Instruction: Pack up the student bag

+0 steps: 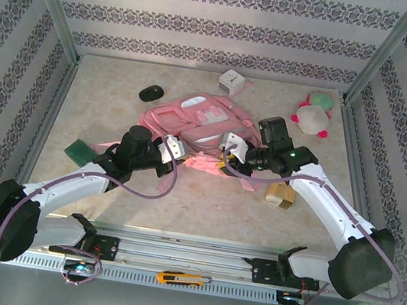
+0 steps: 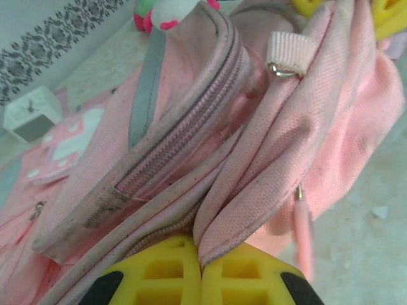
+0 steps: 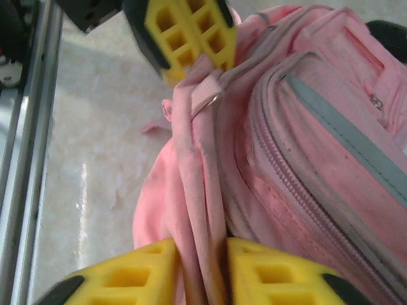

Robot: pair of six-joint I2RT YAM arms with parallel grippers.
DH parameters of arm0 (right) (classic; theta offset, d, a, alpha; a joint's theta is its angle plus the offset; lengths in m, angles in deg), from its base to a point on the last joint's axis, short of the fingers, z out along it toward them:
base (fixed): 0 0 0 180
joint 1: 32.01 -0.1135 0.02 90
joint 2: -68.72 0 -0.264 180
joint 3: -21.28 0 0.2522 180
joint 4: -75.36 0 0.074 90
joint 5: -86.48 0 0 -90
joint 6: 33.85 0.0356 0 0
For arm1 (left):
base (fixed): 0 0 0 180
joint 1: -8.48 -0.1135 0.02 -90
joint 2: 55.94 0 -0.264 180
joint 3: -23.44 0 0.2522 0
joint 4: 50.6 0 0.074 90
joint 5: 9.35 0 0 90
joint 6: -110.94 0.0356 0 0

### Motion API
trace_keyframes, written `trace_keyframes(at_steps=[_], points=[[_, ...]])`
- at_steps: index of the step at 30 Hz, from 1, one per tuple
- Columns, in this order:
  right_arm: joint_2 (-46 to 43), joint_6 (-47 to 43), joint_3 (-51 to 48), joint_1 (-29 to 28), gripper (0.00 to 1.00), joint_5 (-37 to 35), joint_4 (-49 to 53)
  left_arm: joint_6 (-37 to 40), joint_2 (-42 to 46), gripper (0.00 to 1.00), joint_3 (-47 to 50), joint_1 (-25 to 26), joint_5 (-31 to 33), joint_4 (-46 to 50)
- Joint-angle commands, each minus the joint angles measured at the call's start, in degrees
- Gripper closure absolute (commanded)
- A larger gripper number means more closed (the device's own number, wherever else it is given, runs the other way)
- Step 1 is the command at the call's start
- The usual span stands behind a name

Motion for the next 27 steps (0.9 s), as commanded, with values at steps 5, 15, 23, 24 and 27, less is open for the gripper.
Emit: trace_keyframes(at_steps=[5,15,23,24,27], points=[[-5.2,40.9,2.3,-3.2,0.41,-17.2,1.8,-17.7,0.1,1.00,-4.0,0.8,-9.5,5.9],[-14.5,78.3,-0.6,-26.1,0.49,-45.4,4.1,-23.8,-3.5,1.00,-7.6,0.8,-15.3,13.4],[-8.8,93.0,-3.4,-35.1,0.53,-54.6,-4.2,-29.3,-12.3,1.00,-16.9,0.7,-18.9,24.9],[-7.4,93.4,-3.1,-35.1,0.53,-54.8,-4.2,-29.8,-12.8,1.00,-17.2,0.8,-19.6,25.0],[-3.9,94.7,-2.8,-35.2,0.53,-56.3,-4.4,-31.1,-13.4,1.00,-17.7,0.6,-20.6,24.8]])
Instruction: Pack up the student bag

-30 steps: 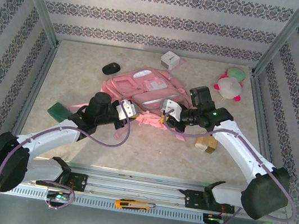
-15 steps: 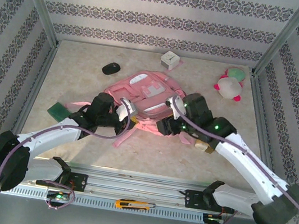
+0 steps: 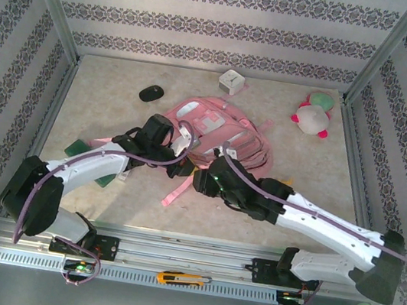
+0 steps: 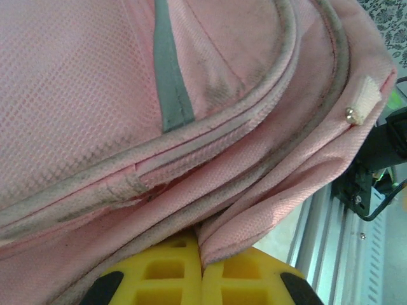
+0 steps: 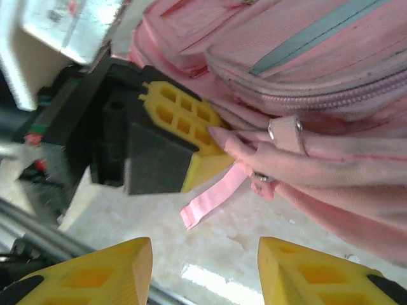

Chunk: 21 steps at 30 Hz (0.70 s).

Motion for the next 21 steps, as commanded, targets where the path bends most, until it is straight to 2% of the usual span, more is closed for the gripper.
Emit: trace_keyframes(at_steps=[1,8,13,21], points=[[2.5,5.3,-0.3,-0.3,0.53,-6.0,-2.0,-5.2,0.0,1.00,-2.2,0.2,-5.0,2.0],[6.0,7.3,-1.6,-0.2,0.59,-14.7,-2.8,-7.8,1.4,1.00,-1.5,-0.7,-8.1,-0.6],[7.9,7.0,-2.6,0.3,0.61,-16.0,-6.3,-9.4,1.2,1.00,-2.1,-1.0,-11.0,-1.5],[11.8,8.3,1.9,-0.3,0.73,-25.7,6.4,-11.5,2.6,1.00,-1.8,-1.5,-11.9,-3.0]])
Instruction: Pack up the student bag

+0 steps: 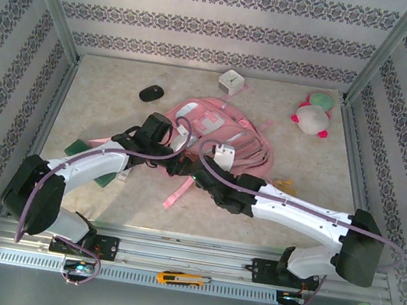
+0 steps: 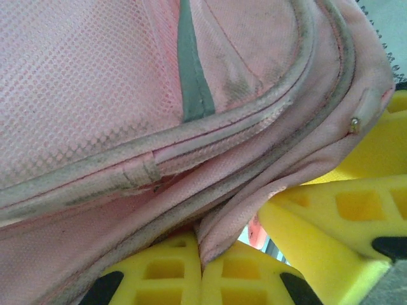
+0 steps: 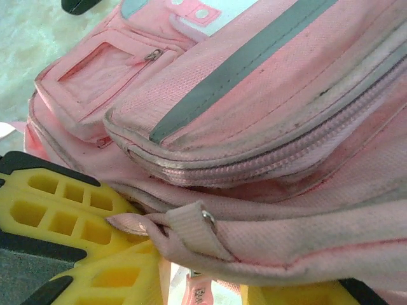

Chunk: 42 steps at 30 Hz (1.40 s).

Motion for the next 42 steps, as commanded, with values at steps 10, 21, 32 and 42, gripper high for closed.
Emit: trace_keyframes(at_steps=[10,21,32,42], points=[[-2.6,0.3,-3.6,0.7,0.78,-7.0,3.1,-4.4,2.9,1.00,-2.0,-1.2,-7.2,-3.0],[-4.3,0.3,-6.3,0.8,1.00,-5.9,4.0,-4.6,3.5,1.00,-2.1,-2.3,-6.0,-2.6],[-4.5,-3.4,-8.0,2.7,0.78,1.3,-1.6,-5.0,4.0,1.00,-1.7,-2.8,-6.5,-3.5],[-0.6,-10.3,-4.7,2.6,0.85,6.8,-5.2,-5.4,4.7,1.00,-1.4,-3.4,-6.8,-4.3]])
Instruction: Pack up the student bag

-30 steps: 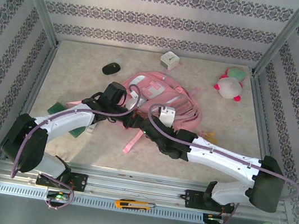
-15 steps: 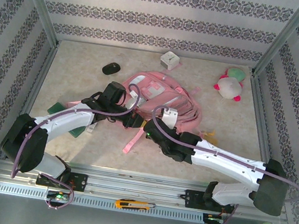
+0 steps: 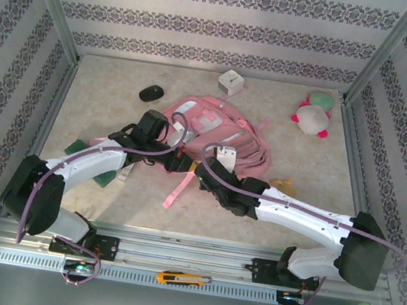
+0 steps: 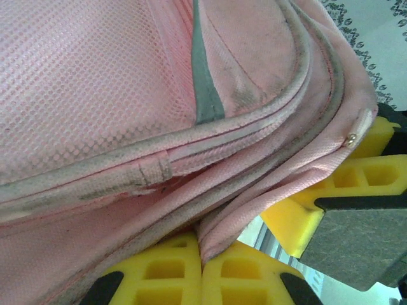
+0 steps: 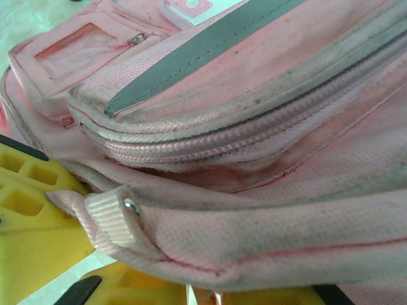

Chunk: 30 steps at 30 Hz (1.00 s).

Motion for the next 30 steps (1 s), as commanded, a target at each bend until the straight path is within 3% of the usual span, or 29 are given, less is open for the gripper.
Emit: trace_keyframes(at_steps=[1,4,10,18,27,30], points=[[1.5,-2.9,0.9,0.5,0.89,3.3,1.3,-3.1,4.5,1.00,-1.3,-0.9,-4.9,-4.0],[0.9,-2.3,1.1,0.8,0.99,1.3,4.3,-3.1,4.7,1.00,-1.1,-1.1,-4.3,-3.9],[-4.6,-4.0,-1.7,3.7,1.00,2.7,6.9,0.5,5.6,1.00,-1.8,-2.2,0.7,2.2],[-12.2,-10.5,-6.9,12.0,1.00,15.4,7.6,4.6,6.3,1.00,-1.8,-3.5,8.4,8.1],[-16.3,-12.2,-11.8,16.8,1.00,24.6,3.4,4.2,6.0,1.00,-1.7,-3.5,6.1,6.9],[-15.4,-11.4,-13.0,16.6,1.00,28.0,0.3,1.7,6.2,0.84,-1.1,-3.5,5.8,6.1]])
